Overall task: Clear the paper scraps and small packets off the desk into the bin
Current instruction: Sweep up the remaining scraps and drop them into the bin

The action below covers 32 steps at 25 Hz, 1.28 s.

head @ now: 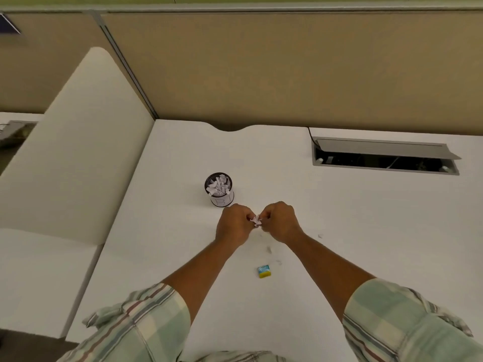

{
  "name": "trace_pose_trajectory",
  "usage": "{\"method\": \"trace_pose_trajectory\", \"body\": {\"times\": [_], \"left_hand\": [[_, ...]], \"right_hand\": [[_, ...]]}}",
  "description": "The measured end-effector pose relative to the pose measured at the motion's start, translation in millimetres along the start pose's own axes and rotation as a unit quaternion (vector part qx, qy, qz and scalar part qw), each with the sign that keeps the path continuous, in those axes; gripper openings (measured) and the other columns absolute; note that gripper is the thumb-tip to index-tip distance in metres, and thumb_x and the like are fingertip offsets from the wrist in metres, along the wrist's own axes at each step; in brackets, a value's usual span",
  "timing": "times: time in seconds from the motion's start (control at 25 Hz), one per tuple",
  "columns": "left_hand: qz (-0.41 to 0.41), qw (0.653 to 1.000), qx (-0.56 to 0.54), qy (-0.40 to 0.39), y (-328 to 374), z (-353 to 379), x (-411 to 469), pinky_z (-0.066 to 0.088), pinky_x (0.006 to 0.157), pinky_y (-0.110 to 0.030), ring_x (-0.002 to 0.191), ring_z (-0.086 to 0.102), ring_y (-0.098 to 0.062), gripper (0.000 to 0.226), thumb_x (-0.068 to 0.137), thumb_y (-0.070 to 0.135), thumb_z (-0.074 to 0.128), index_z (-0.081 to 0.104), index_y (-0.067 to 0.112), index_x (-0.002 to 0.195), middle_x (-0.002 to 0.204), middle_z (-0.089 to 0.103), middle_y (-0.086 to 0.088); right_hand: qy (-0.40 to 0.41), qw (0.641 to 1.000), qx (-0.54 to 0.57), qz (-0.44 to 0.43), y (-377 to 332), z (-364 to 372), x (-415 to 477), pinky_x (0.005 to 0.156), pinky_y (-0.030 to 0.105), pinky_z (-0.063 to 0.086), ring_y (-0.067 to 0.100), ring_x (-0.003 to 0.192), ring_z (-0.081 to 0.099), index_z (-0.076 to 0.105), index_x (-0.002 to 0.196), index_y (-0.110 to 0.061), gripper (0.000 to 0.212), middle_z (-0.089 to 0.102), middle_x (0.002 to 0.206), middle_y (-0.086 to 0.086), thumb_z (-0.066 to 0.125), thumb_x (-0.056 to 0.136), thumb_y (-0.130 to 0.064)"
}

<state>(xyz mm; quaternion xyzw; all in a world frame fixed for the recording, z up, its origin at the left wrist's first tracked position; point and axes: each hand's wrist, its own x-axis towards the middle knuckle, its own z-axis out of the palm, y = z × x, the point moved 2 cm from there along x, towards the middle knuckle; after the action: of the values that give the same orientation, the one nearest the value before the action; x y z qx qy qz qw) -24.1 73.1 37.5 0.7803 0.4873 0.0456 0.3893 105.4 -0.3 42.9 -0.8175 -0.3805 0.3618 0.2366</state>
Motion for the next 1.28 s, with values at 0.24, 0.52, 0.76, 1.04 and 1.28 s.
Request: {"method": "trace_pose_trajectory", "body": {"times": [0.24,0.52,0.76,1.04,1.28], "left_hand": [[-0.001,0.998,0.008,0.058,-3,-83,37,0.061,0.086,-0.044,0.091,0.071,-0.028,0.011,0.081,0.012,0.082,0.083,0.011,0.092,0.098,0.078,-0.013],[-0.023,0.994,0.092,0.046,-11,-126,85,0.062,0.068,-0.037,0.076,0.071,-0.025,0.003,0.083,0.019,0.079,0.081,0.018,0.085,0.086,0.077,-0.003],[-0.004,0.99,0.139,-0.011,-34,-121,104,0.06,0.072,-0.034,0.083,0.072,-0.027,0.019,0.083,0.001,0.07,0.081,0.013,0.093,0.092,0.078,-0.008],[-0.011,0.993,0.117,0.024,-36,-126,106,0.062,0.083,-0.04,0.093,0.072,-0.025,0.02,0.089,0.006,0.068,0.08,0.016,0.1,0.105,0.077,-0.004],[-0.012,0.989,0.132,0.059,-31,-127,95,0.062,0.073,-0.039,0.08,0.071,-0.023,0.016,0.086,0.007,0.068,0.076,0.02,0.082,0.088,0.076,-0.002]], "right_hand": [[0.02,0.996,-0.041,-0.082,-88,-2,44,0.065,0.026,0.054,0.023,0.075,0.07,0.078,0.078,-0.006,0.01,0.076,0.085,0.01,0.069,0.083,-0.003],[0.028,0.99,-0.116,-0.078,-132,16,99,0.075,0.035,0.063,0.023,0.078,0.072,0.077,0.086,-0.006,0.005,0.076,0.086,0.009,0.072,0.087,-0.007],[-0.014,0.982,-0.173,-0.073,-131,33,111,0.076,0.037,0.062,0.027,0.086,0.071,0.075,0.092,-0.003,0.01,0.074,0.093,0.012,0.067,0.088,-0.008],[0.032,0.987,-0.128,-0.094,-122,23,113,0.077,0.036,0.062,0.022,0.085,0.071,0.076,0.085,-0.008,0.02,0.075,0.091,0.005,0.062,0.082,0.006],[0.051,0.993,-0.052,-0.093,-109,17,104,0.068,0.028,0.056,0.016,0.079,0.067,0.074,0.081,-0.012,0.024,0.072,0.082,-0.002,0.057,0.082,0.005]]}}
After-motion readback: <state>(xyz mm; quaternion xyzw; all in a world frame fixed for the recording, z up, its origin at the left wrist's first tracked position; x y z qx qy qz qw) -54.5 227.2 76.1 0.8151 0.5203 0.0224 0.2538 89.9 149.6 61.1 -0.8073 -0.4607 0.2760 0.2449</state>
